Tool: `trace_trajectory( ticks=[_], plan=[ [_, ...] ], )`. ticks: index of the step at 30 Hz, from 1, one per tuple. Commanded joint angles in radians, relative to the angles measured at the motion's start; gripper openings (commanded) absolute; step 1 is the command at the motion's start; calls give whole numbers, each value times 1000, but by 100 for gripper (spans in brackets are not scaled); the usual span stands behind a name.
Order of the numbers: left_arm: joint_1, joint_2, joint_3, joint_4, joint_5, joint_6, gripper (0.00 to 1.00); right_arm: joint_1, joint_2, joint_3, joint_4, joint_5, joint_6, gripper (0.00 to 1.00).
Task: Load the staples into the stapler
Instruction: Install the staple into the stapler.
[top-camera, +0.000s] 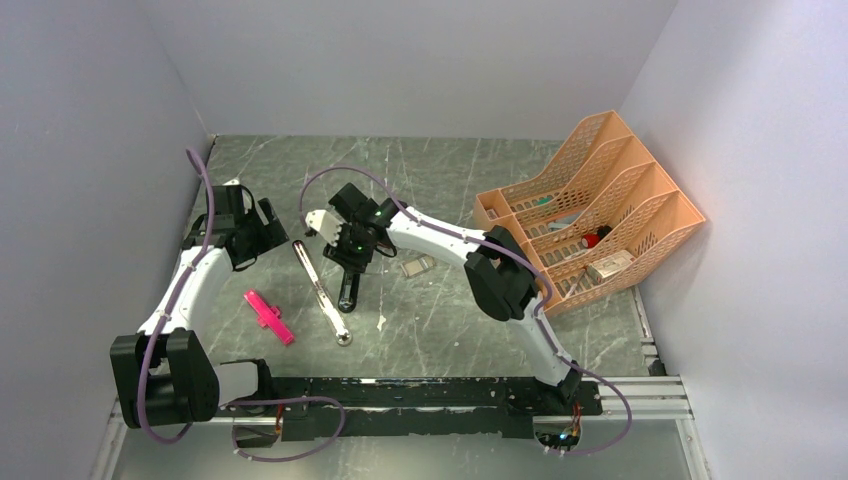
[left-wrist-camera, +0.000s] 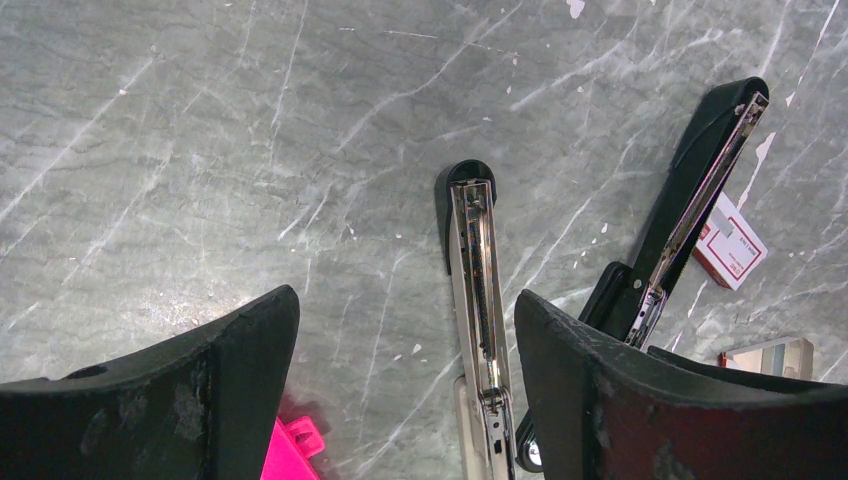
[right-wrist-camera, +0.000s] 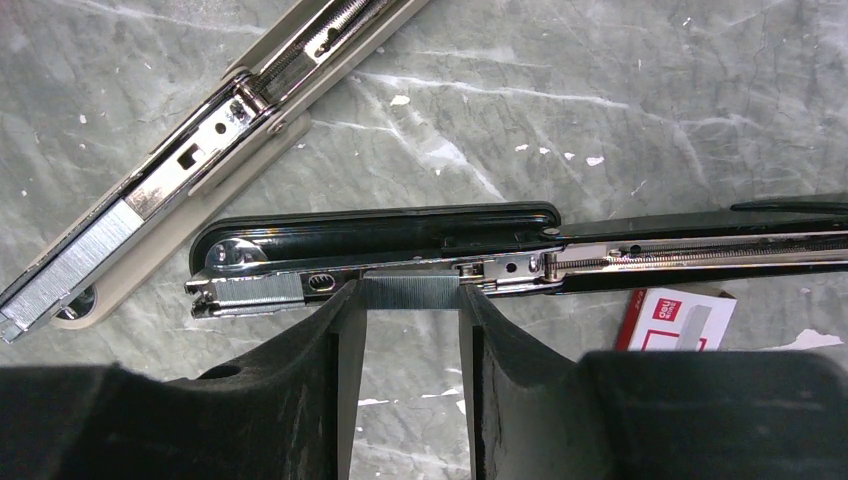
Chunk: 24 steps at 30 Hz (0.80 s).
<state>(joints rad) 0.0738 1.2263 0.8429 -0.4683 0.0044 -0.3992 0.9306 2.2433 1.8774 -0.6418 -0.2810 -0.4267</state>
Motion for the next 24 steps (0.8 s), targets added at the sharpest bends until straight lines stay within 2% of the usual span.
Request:
trace_trajectory(
  ticks=[1,24],
  plan=[
    [-9,-14,33,17,4,11,83,-1,26,23,-10,-8,6,39],
    [-11,-13,32,17,2,13,83,0,48,26,-13,-11,6,42]
  ],
)
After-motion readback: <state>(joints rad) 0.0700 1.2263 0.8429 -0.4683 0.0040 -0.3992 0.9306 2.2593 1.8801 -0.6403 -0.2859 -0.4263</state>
